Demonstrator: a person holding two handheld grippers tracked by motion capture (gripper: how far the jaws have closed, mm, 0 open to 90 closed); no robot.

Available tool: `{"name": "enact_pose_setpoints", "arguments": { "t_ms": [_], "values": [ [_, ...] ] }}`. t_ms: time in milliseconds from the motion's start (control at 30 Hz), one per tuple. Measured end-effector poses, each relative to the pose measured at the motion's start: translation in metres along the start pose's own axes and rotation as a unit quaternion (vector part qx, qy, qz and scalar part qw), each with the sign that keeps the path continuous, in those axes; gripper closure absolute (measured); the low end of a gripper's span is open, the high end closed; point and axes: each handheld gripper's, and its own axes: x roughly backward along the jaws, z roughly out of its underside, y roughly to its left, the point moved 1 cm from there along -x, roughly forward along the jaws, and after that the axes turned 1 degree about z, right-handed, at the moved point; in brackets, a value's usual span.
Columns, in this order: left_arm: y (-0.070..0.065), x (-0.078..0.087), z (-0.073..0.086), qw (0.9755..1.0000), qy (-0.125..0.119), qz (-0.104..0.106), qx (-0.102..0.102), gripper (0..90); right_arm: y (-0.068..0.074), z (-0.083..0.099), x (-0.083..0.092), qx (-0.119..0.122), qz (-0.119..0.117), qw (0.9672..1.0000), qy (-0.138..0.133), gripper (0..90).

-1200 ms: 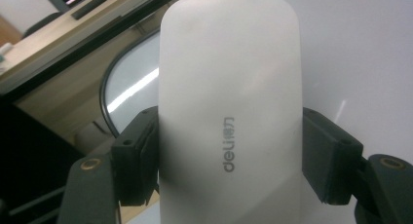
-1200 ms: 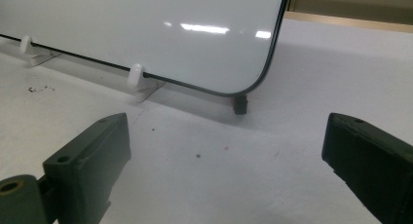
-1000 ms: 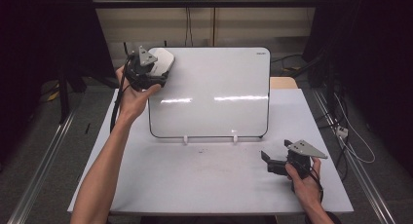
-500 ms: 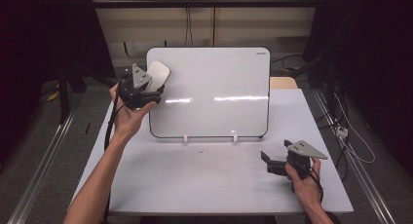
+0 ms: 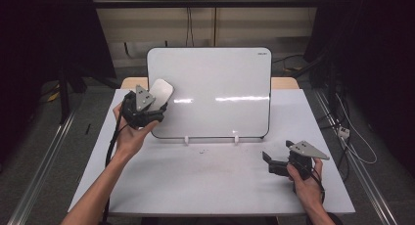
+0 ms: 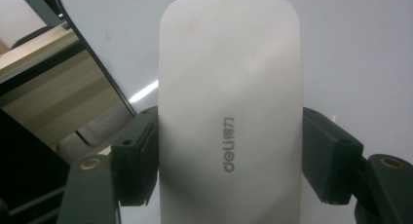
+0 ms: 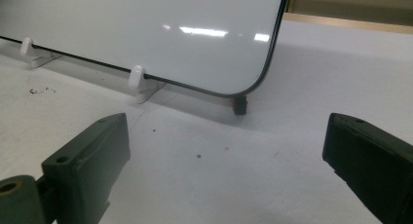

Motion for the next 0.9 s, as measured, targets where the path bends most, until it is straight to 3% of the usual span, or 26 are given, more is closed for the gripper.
{"name": "enact_pose_setpoints", "arguments": {
  "t_ms": [267, 500, 800, 867, 900],
  "values": [
    [-0.017, 0.001, 0.01, 0.9999, 0.003, 0.009, -0.004, 31.2, -0.003, 0.002, 0.001, 0.004, -0.003, 1.0, -0.001, 3.6],
    [-0.031, -0.011, 0.022, 0.9994, 0.027, 0.009, -0.019, 31.1, -0.001, 0.001, 0.002, 0.007, -0.011, 0.9999, -0.003, 3.7],
    [-0.048, -0.032, 0.027, 0.9972, 0.048, 0.012, -0.056, 31.1, -0.001, 0.002, 0.002, 0.005, -0.01, 0.9999, -0.001, 3.7],
    [-0.054, -0.035, 0.027, 0.9956, 0.051, -0.003, -0.078, 31.1, -0.001, 0.002, 0.002, 0.004, -0.009, 0.9999, -0.002, 3.7],
    [-0.055, -0.036, 0.027, 0.9954, 0.053, -0.007, -0.079, 31.1, -0.001, 0.001, 0.002, 0.003, -0.009, 1.0, -0.001, 3.7]
  ]
}}
